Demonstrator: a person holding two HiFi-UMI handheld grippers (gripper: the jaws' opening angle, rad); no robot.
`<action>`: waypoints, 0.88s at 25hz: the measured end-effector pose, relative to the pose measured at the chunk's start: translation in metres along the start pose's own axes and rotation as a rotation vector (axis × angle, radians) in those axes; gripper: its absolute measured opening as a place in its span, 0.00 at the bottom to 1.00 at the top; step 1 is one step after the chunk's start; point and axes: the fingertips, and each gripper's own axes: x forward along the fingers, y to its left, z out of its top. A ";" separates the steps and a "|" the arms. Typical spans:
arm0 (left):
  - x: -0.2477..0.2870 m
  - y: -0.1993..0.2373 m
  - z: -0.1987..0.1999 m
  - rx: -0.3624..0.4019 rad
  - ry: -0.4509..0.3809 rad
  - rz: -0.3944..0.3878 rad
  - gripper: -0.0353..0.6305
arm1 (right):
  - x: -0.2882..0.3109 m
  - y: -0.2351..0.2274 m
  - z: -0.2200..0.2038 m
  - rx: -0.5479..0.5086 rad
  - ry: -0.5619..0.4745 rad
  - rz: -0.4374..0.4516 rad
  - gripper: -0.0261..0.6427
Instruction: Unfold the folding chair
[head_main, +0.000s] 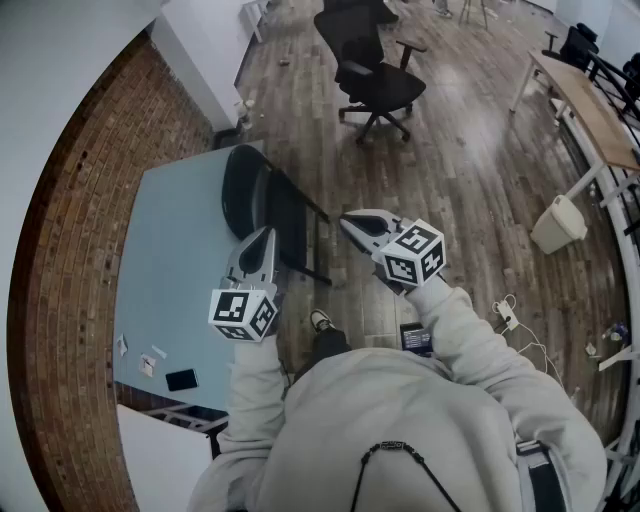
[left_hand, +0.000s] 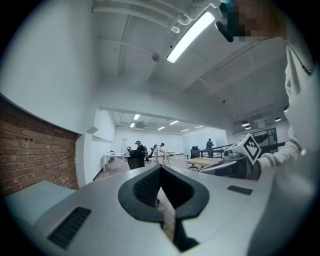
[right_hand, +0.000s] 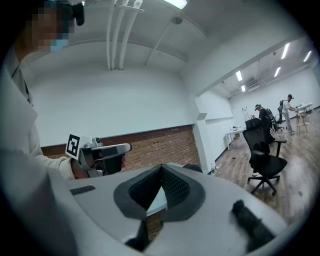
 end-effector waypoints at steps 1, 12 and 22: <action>-0.002 0.007 -0.005 -0.006 -0.001 0.007 0.06 | 0.005 0.001 -0.005 0.001 0.005 0.003 0.05; 0.044 0.088 -0.060 -0.074 0.048 0.030 0.06 | 0.073 -0.053 -0.046 0.081 0.078 -0.016 0.05; 0.127 0.225 -0.062 -0.022 0.056 -0.046 0.06 | 0.199 -0.140 -0.043 0.114 0.147 -0.098 0.05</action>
